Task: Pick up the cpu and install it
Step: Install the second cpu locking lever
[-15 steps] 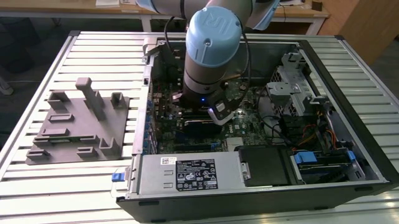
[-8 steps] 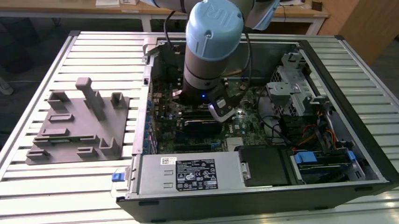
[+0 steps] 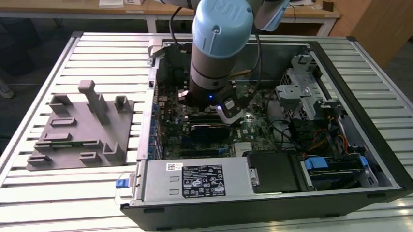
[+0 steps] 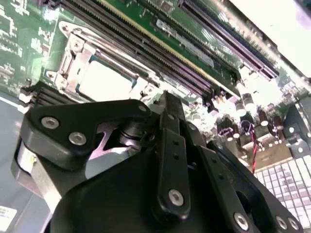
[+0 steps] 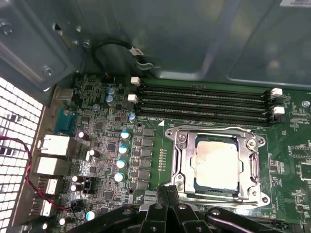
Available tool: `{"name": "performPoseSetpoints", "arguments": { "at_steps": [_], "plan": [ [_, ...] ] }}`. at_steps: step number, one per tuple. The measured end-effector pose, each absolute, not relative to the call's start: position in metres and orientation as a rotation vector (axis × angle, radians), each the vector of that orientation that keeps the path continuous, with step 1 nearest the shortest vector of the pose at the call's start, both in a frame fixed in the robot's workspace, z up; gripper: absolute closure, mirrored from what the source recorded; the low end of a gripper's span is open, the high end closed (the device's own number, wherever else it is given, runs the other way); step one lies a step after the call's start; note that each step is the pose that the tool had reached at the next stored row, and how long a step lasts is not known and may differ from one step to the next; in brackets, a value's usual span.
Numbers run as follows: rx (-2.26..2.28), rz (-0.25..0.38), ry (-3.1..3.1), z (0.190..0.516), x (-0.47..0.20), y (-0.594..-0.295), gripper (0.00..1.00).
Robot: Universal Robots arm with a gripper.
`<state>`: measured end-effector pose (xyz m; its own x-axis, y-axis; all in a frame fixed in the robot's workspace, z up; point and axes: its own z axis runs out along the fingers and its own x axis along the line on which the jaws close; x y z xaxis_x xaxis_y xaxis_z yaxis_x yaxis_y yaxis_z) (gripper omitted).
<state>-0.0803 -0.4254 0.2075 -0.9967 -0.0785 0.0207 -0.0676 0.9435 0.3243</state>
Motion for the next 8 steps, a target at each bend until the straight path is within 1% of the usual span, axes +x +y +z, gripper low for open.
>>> {"name": "performPoseSetpoints", "arguments": {
  "at_steps": [8],
  "plan": [
    [0.116,-0.531,-3.061,0.2169,-0.0803,-0.4255,0.89]
  ]
}}
